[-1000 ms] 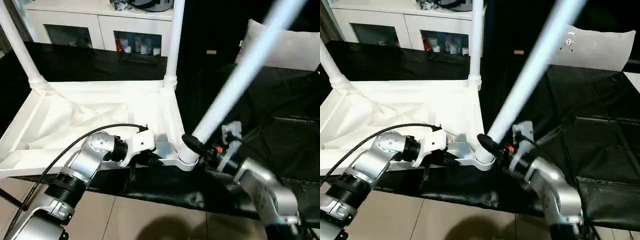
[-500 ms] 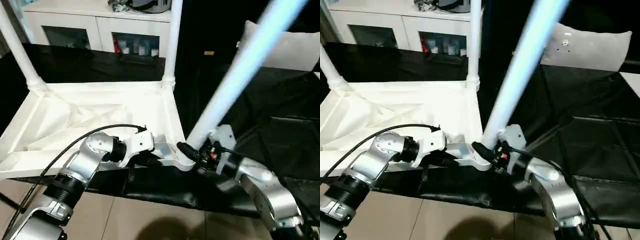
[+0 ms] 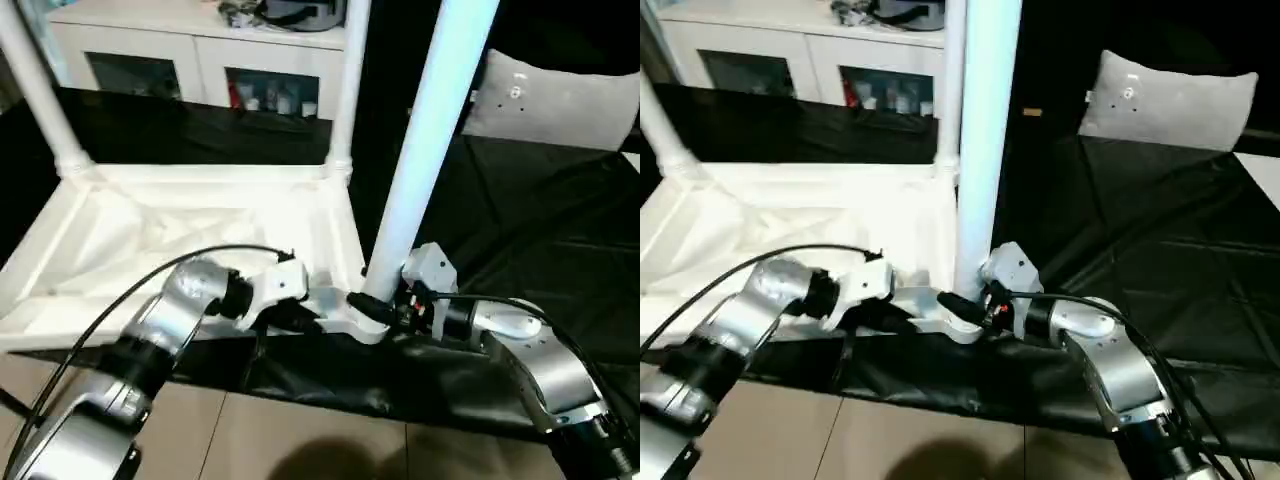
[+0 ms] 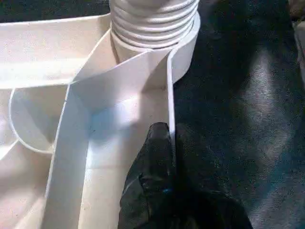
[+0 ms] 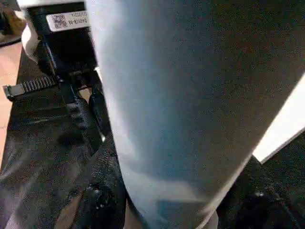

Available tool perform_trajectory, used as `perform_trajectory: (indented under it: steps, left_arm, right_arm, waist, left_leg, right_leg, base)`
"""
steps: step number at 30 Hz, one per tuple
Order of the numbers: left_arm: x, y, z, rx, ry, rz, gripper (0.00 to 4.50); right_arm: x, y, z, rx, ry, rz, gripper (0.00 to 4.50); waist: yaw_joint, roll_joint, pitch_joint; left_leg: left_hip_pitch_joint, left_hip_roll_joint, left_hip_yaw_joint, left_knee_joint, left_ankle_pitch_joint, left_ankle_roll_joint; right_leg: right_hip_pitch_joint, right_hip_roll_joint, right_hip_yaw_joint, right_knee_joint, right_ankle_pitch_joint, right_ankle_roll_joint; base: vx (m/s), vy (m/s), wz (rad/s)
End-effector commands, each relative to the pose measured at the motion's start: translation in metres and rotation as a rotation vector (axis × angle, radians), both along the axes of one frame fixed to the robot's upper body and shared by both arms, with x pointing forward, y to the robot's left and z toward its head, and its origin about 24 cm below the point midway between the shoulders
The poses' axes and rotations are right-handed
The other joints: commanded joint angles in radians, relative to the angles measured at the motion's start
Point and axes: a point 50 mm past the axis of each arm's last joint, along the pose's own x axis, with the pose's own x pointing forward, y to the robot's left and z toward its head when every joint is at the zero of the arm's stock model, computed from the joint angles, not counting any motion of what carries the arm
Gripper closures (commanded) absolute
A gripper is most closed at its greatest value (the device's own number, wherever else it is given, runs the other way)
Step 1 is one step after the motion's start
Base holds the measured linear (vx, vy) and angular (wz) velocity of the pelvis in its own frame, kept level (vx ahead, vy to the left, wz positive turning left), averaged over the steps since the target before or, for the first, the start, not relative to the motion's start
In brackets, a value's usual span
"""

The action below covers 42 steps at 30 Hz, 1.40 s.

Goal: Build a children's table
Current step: Insert table leg to table base

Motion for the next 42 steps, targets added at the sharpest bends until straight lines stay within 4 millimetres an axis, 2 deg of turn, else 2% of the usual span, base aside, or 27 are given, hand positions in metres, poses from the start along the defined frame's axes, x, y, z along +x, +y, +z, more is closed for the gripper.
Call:
perform_trajectory:
  steps: [1,2,3,4,5,8,10,13,14,16,17,19,20,21,22,23,26,27,29,33,37,42]
  left_arm:
    - [0.027,0.0,0.045,-0.046,-0.197,0.051,4.5]
    - [0.027,0.0,0.045,-0.046,-0.197,0.051,4.5]
    - [0.028,0.001,0.046,-0.044,-0.199,0.05,4.5]
    - [0.029,0.001,0.046,-0.04,-0.197,0.048,4.5]
    - [0.029,0.003,0.046,-0.032,-0.189,0.043,4.5]
    - [0.026,0.007,0.042,-0.022,-0.15,0.035,4.5]
    - [0.022,0.009,0.039,-0.021,-0.119,0.03,4.5]
    - [0.005,0.015,0.03,-0.075,-0.027,0.051,4.5]
    - [0.005,0.015,0.03,-0.075,-0.027,0.051,4.5]
    - [0.0,0.015,0.028,-0.089,-0.011,0.061,4.5]
    - [-0.003,0.015,0.027,-0.091,-0.008,0.069,4.5]
    - [-0.019,0.012,0.023,-0.104,-0.008,0.117,4.5]
    - [-0.019,0.012,0.023,-0.104,-0.008,0.117,4.5]
    - [-0.034,0.003,0.024,-0.132,-0.008,0.187,4.5]
    - [-0.034,0.003,0.024,-0.132,-0.008,0.187,4.5]
    - [-0.04,-0.005,0.028,-0.146,-0.014,0.218,4.5]
    - [-0.041,-0.007,0.03,-0.13,-0.03,0.24,4.5]
    - [-0.041,-0.008,0.03,-0.125,-0.036,0.25,4.5]
    - [-0.042,-0.01,0.033,-0.14,-0.032,0.277,4.5]
    - [-0.045,-0.011,0.035,-0.138,-0.032,0.319,4.5]
    - [-0.045,-0.008,0.032,-0.093,-0.045,0.352,4.5]
    - [-0.043,-0.007,0.03,-0.073,-0.085,0.365,4.5]
  right_arm:
    - [-0.033,0.004,-0.057,-0.065,0.326,0.038,2.59]
    - [-0.033,0.004,-0.057,-0.065,0.326,0.038,2.59]
    - [-0.035,0.005,-0.057,-0.051,0.334,0.032,2.59]
    - [-0.035,0.006,-0.057,-0.046,0.337,0.03,2.59]
    - [-0.037,0.007,-0.058,-0.039,0.343,0.023,2.59]
    - [-0.037,0.009,-0.06,-0.037,0.345,0.006,2.59]
    - [-0.036,0.009,-0.06,-0.036,0.341,-0.013,2.59]
    - [-0.023,0.012,-0.059,-0.013,0.313,-0.133,2.59]
    - [-0.023,0.012,-0.059,-0.013,0.313,-0.133,2.59]
    - [-0.02,0.012,-0.059,-0.006,0.307,-0.163,2.59]
    - [-0.019,0.013,-0.058,-0.006,0.302,-0.174,2.59]
    - [-0.014,0.014,-0.057,0.006,0.288,-0.219,2.59]
    - [-0.014,0.014,-0.057,0.006,0.288,-0.219,2.59]
    - [-0.01,0.014,-0.055,0.013,0.278,-0.241,2.59]
    - [-0.01,0.014,-0.055,0.013,0.278,-0.241,2.59]
    - [-0.009,0.016,-0.055,0.012,0.275,-0.234,2.59]
    - [-0.01,0.017,-0.054,0.014,0.271,-0.231,2.59]
    - [-0.01,0.017,-0.054,0.016,0.271,-0.23,2.59]
    - [-0.011,0.017,-0.055,0.015,0.269,-0.231,2.59]
    - [-0.012,0.016,-0.056,0.013,0.267,-0.237,2.59]
    - [-0.011,0.017,-0.055,0.027,0.259,-0.244,2.59]
    - [-0.008,0.019,-0.055,0.04,0.246,-0.25,2.59]
  waist:
    - [-0.002,0.007,-0.026]
    - [0.002,0.005,-0.026]
    - [0.004,0.011,-0.024]
    - [0.004,0.013,-0.026]
    - [0.004,0.01,-0.026]
    - [0.002,0.013,-0.029]
    - [0.0,0.013,-0.03]
    - [-0.011,0.016,-0.028]
    - [-0.017,0.016,-0.031]
    - [-0.031,0.02,-0.026]
    - [-0.035,0.018,-0.026]
    - [-0.043,0.019,-0.031]
    - [-0.048,0.021,-0.026]
    - [-0.05,0.015,-0.03]
    - [-0.055,0.018,-0.027]
    - [-0.059,0.016,-0.028]
    - [-0.058,0.017,-0.024]
    - [-0.059,0.012,-0.025]
    - [-0.051,0.018,-0.025]
    - [-0.047,0.017,-0.027]
    - [-0.048,0.02,-0.029]
    - [-0.049,0.019,-0.028]
  left_leg:
    - [-0.018,0.013,0.017,-0.086,-0.2,0.035]
    - [-0.023,0.014,0.014,-0.088,-0.184,0.032]
    - [-0.024,0.014,0.014,-0.089,-0.182,0.03]
    - [-0.023,0.016,0.013,-0.089,-0.178,0.026]
    - [-0.024,0.016,0.014,-0.089,-0.174,0.025]
    - [-0.026,0.018,0.013,-0.089,-0.13,0.023]
    - [-0.027,0.018,0.014,-0.089,-0.126,0.019]
    - [-0.03,0.019,0.014,-0.092,-0.146,0.004]
    - [-0.031,0.023,0.012,-0.093,-0.146,-0.003]
    - [-0.032,0.022,0.014,-0.095,-0.166,0.001]
    - [-0.029,0.02,0.016,-0.093,-0.18,0.006]
    - [-0.034,0.033,0.013,-0.096,-0.159,-0.003]
    - [-0.033,0.028,0.017,-0.094,-0.161,0.007]
    - [-0.03,0.03,0.019,-0.093,-0.162,0.005]
    - [-0.032,0.031,0.019,-0.093,-0.154,0.01]
    - [-0.033,0.031,0.018,-0.093,-0.149,0.014]
    - [-0.028,0.024,0.024,-0.091,-0.177,0.025]
    - [-0.028,0.024,0.025,-0.091,-0.18,0.026]
    - [-0.026,0.024,0.025,-0.092,-0.191,0.027]
    - [-0.03,0.023,0.022,-0.093,-0.181,0.023]
    - [-0.03,0.023,0.022,-0.092,-0.172,0.025]
    - [-0.03,0.022,0.022,-0.093,-0.192,0.024]
  right_leg:
    - [0.047,-0.055,0.037,-0.093,-0.341,-0.173]
    - [0.051,-0.058,0.038,-0.091,-0.337,-0.168]
    - [0.05,-0.058,0.038,-0.093,-0.335,-0.166]
    - [0.05,-0.06,0.039,-0.09,-0.314,-0.173]
    - [0.051,-0.059,0.039,-0.09,-0.3,-0.176]
    - [0.056,-0.059,0.037,-0.078,-0.184,-0.21]
    - [0.057,-0.06,0.037,-0.076,-0.163,-0.22]
    - [0.059,-0.063,0.037,-0.075,-0.179,-0.233]
    - [0.062,-0.067,0.038,-0.07,-0.171,-0.239]
    - [0.056,-0.06,0.037,-0.078,-0.194,-0.24]
    - [0.055,-0.057,0.037,-0.082,-0.219,-0.233]
    - [0.061,-0.068,0.039,-0.07,-0.179,-0.25]
    - [0.053,-0.059,0.038,-0.078,-0.181,-0.25]
    - [0.055,-0.06,0.038,-0.074,-0.176,-0.255]
    - [0.054,-0.058,0.038,-0.077,-0.169,-0.262]
    - [0.058,-0.06,0.038,-0.074,-0.177,-0.263]
    - [0.045,-0.052,0.038,-0.088,-0.246,-0.243]
    - [0.046,-0.052,0.039,-0.089,-0.255,-0.239]
    - [0.043,-0.052,0.038,-0.092,-0.289,-0.223]
    - [0.045,-0.052,0.038,-0.09,-0.277,-0.212]
    - [0.046,-0.051,0.037,-0.087,-0.238,-0.222]
    - [0.044,-0.052,0.036,-0.09,-0.267,-0.217]
  base:
    - [0.0,0.0,0.0]
    - [0.0,0.0,0.0]
    - [0.0,0.0,0.0]
    - [0.0,0.0,0.0]
    - [0.0,0.0,0.0]
    - [0.0,0.0,0.0]
    - [0.0,0.0,0.0]
    - [0.0,0.0,0.0]
    - [0.0,0.0,0.0]
    - [0.0,0.0,0.0]
    - [0.0,0.0,0.0]
    - [0.0,0.0,0.0]
    - [0.0,0.0,0.0]
    - [0.0,0.0,0.0]
    - [0.0,0.0,0.0]
    - [0.0,0.0,0.0]
    - [0.0,0.0,0.0]
    - [0.0,0.0,0.0]
    - [0.0,0.0,0.0]
    - [0.0,0.0,0.0]
    - [0.0,0.0,0.0]
    - [0.0,0.0,0.0]
